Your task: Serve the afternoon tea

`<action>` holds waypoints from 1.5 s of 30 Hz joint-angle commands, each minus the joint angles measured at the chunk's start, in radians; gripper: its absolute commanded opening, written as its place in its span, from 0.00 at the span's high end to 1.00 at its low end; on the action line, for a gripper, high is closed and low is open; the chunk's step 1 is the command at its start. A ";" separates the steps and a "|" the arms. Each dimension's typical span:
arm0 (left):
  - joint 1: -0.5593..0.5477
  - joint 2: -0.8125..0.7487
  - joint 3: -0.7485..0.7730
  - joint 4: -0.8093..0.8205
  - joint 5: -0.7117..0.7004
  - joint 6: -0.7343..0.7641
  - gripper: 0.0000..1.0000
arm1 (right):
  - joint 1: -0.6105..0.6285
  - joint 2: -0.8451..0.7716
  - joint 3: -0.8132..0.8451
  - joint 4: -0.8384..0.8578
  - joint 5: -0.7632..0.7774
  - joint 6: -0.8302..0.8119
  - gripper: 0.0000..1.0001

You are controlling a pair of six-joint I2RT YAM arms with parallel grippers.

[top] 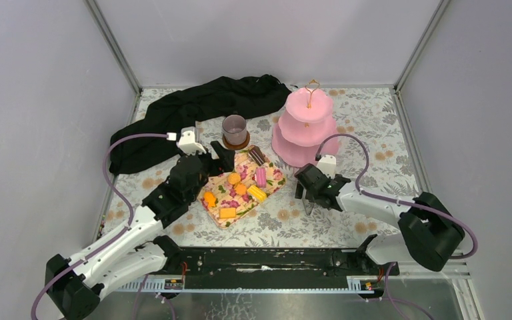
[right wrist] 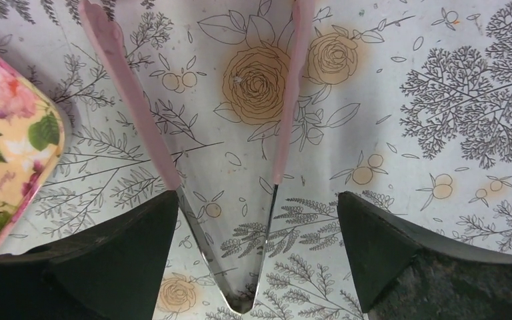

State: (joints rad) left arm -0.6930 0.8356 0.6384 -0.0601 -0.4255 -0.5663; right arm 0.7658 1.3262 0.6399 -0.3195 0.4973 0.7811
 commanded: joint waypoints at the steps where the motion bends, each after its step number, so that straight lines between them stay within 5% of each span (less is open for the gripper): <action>1: 0.004 0.008 -0.006 0.048 -0.008 -0.004 0.09 | 0.010 0.065 -0.005 0.040 0.039 -0.010 0.04; 14: 0.004 -0.031 -0.013 0.037 -0.019 -0.003 0.09 | 0.010 0.150 -0.031 0.081 0.037 0.010 0.21; 38: 0.004 -0.039 -0.018 0.047 -0.031 0.004 0.09 | 0.030 0.164 -0.050 0.123 -0.008 0.044 0.26; 45: 0.003 -0.059 -0.024 0.040 -0.037 0.002 0.09 | 0.052 0.141 -0.076 0.149 -0.017 0.065 0.41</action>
State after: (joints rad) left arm -0.6930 0.7979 0.6258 -0.0612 -0.4385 -0.5663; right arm 0.7925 1.4448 0.6079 -0.1501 0.5709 0.7856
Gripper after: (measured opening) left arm 0.913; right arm 0.637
